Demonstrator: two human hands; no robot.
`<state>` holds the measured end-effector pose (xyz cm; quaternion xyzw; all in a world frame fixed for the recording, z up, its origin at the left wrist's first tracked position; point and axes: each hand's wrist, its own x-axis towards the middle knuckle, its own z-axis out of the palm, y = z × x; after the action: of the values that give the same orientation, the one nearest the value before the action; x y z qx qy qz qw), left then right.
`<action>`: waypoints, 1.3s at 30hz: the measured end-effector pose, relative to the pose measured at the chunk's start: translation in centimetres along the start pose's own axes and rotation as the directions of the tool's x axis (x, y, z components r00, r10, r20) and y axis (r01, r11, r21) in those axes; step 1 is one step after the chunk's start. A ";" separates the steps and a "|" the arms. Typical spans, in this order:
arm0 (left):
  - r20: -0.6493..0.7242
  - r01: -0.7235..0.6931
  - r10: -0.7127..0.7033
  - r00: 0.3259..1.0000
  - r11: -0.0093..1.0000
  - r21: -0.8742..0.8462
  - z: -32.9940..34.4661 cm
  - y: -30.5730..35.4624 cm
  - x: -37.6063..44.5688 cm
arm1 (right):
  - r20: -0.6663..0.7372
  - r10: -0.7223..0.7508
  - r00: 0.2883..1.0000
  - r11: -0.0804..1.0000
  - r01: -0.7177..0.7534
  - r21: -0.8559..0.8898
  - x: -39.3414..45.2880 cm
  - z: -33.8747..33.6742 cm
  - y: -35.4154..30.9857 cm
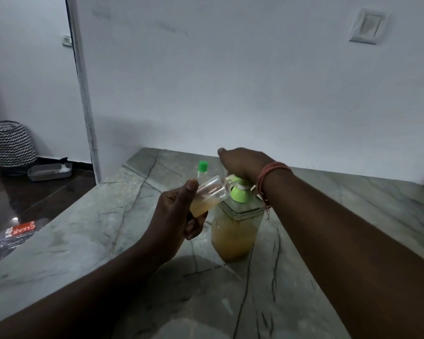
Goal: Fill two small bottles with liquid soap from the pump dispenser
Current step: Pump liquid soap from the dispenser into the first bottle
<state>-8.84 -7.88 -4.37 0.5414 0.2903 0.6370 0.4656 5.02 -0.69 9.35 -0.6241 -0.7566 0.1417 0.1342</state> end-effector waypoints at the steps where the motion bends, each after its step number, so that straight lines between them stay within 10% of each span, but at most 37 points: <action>1: -0.010 0.001 -0.001 1.000 1.000 0.003 0.1 0.1 -0.1 | 0.000 0.000 1.000 1.000 0.000 -0.026 0.0 0.0 -0.1; 39: 0.014 -0.001 0.001 1.000 0.998 -0.059 -0.3 -0.6 0.3 | -0.104 0.000 0.995 0.996 -0.009 -0.090 -0.4 0.5 -0.1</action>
<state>-8.92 -7.31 -4.84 0.5320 0.2679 0.6418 0.4831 4.81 -1.17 8.96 -0.6379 -0.7527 0.0752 0.1448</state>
